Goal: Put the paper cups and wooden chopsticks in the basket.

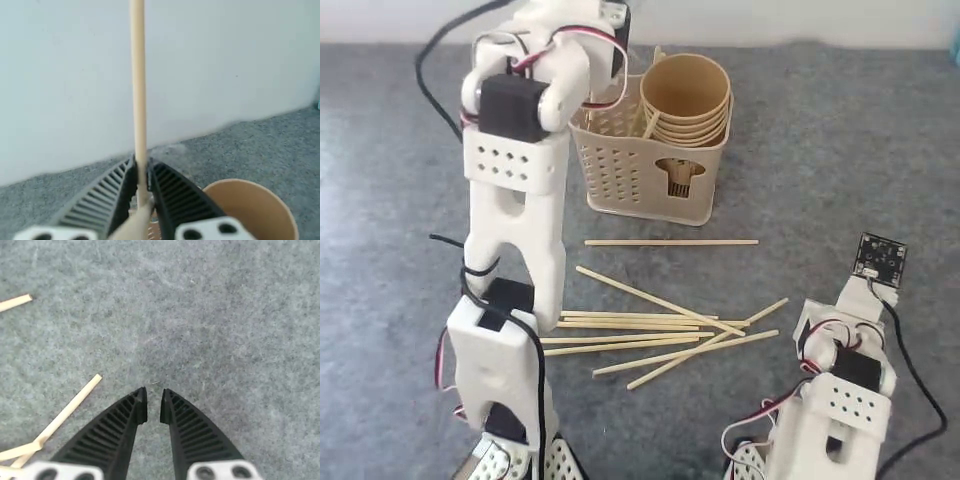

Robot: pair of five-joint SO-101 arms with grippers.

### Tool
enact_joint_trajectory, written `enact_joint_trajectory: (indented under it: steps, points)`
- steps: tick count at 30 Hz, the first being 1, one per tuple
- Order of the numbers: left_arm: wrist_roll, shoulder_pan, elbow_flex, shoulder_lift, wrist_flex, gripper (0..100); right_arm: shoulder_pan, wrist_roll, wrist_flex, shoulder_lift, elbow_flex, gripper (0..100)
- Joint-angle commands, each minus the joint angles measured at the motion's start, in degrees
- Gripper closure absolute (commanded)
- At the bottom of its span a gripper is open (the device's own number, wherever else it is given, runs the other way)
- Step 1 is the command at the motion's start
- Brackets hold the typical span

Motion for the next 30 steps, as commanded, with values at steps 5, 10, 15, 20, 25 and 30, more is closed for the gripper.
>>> enact_joint_trajectory:
  steps: [5, 10, 15, 20, 25, 30]
  points:
    - [-0.18, 0.18, 0.92, -0.26, 0.79, 99, 0.31, 0.88, -1.27, -1.19, -0.44, 93.6]
    - [-0.18, 0.18, 3.03, -1.05, -2.20, 99, 0.31, 0.88, -1.36, -1.19, -0.44, 93.5]
    - [-0.18, -0.88, -3.74, -1.67, 2.55, 99, 0.31, 0.88, -1.45, -1.19, -0.35, 93.5]
    - [-0.18, -2.29, -7.69, -1.76, 7.03, 99, 0.31, 0.88, -1.45, -1.19, -0.35, 93.5]
    - [-0.44, -2.37, -11.56, -2.02, 13.98, 99, 0.31, 0.88, -1.45, -1.19, -0.35, 93.5]
    - [-0.26, -1.85, -15.25, -1.32, 18.46, 99, 0.31, 0.88, -1.45, -1.19, -0.35, 93.5]
